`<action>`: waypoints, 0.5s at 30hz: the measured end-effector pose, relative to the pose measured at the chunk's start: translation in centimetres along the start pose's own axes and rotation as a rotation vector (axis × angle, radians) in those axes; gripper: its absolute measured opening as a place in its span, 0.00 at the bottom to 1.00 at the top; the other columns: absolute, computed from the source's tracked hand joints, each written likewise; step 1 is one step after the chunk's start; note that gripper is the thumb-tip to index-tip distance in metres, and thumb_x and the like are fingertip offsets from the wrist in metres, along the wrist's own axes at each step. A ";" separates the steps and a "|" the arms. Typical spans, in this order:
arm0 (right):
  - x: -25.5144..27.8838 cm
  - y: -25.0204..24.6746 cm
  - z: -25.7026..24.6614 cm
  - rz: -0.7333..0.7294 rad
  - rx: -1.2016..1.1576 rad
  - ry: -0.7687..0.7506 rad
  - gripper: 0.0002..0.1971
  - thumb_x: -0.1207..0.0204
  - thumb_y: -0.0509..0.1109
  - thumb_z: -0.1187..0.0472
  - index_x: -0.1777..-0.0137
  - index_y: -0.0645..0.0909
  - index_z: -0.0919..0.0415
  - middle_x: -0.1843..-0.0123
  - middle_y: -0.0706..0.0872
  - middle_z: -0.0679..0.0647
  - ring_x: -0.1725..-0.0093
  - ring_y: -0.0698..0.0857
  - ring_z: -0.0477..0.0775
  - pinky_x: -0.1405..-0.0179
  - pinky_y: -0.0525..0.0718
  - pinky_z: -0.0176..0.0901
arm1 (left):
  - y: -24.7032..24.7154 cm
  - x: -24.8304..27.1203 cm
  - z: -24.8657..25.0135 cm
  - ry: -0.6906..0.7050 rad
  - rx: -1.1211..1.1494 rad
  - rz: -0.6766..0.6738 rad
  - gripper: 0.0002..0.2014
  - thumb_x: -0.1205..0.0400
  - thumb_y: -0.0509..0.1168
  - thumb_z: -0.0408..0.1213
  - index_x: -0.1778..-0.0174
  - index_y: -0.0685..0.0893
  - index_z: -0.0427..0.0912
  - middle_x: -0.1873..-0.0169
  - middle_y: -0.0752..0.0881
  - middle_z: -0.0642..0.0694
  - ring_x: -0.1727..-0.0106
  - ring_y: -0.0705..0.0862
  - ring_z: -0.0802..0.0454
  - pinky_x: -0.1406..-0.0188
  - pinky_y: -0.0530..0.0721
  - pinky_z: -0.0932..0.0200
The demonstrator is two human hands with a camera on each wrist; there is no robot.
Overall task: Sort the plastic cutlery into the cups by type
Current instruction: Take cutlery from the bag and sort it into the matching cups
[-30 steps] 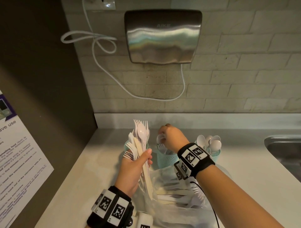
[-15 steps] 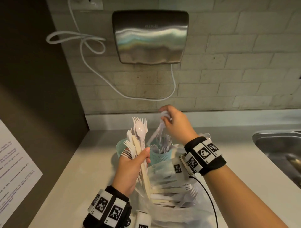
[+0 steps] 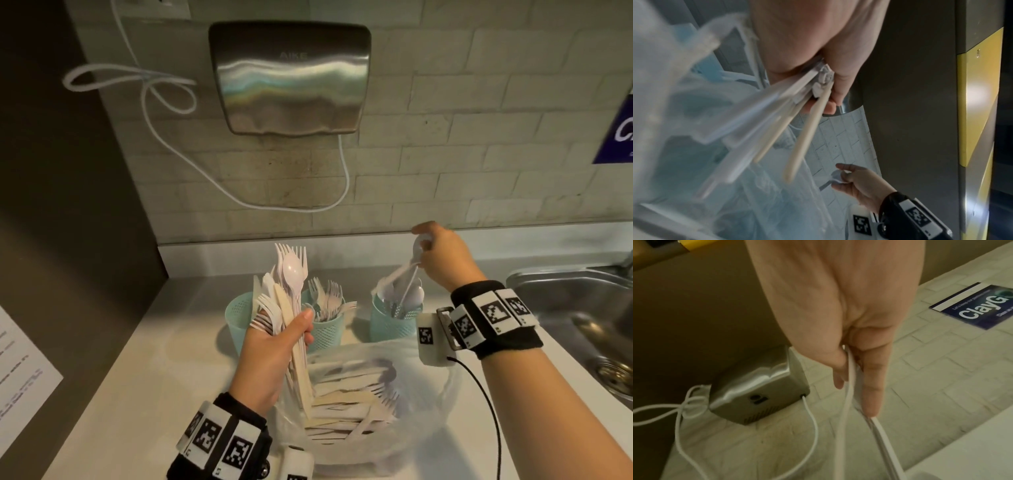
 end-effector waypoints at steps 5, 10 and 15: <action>0.5 2.6 1.7 -0.187 0.124 0.024 0.24 0.25 0.56 0.78 0.34 0.79 0.59 0.34 0.80 0.64 0.40 0.83 0.63 0.43 0.80 0.47 | 0.2 0.0 -0.2 0.005 -0.008 -0.008 0.05 0.24 0.70 0.30 0.53 0.86 0.37 0.70 0.85 0.44 0.69 0.82 0.52 0.63 0.84 0.58; 1.6 4.2 1.2 -0.271 0.209 -0.056 0.16 0.19 0.61 0.67 0.34 0.81 0.58 0.33 0.79 0.61 0.39 0.83 0.61 0.40 0.79 0.44 | 0.6 -0.1 -0.3 -0.016 -0.003 -0.033 0.05 0.25 0.71 0.32 0.54 0.87 0.39 0.69 0.87 0.45 0.67 0.84 0.52 0.61 0.83 0.56; 2.8 2.7 -1.9 -0.188 0.108 -0.160 0.15 0.19 0.64 0.53 0.37 0.83 0.55 0.34 0.81 0.55 0.40 0.83 0.56 0.43 0.78 0.44 | 0.9 0.2 -0.1 -0.045 0.033 -0.094 0.05 0.25 0.70 0.31 0.55 0.87 0.39 0.70 0.87 0.45 0.68 0.85 0.54 0.63 0.87 0.60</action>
Point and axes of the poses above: each hand's wrist, its own x-axis away from the middle knuckle, its own y-axis out of the palm, z = x × y, the point moved 1 cm from there along -x, towards the middle knuckle
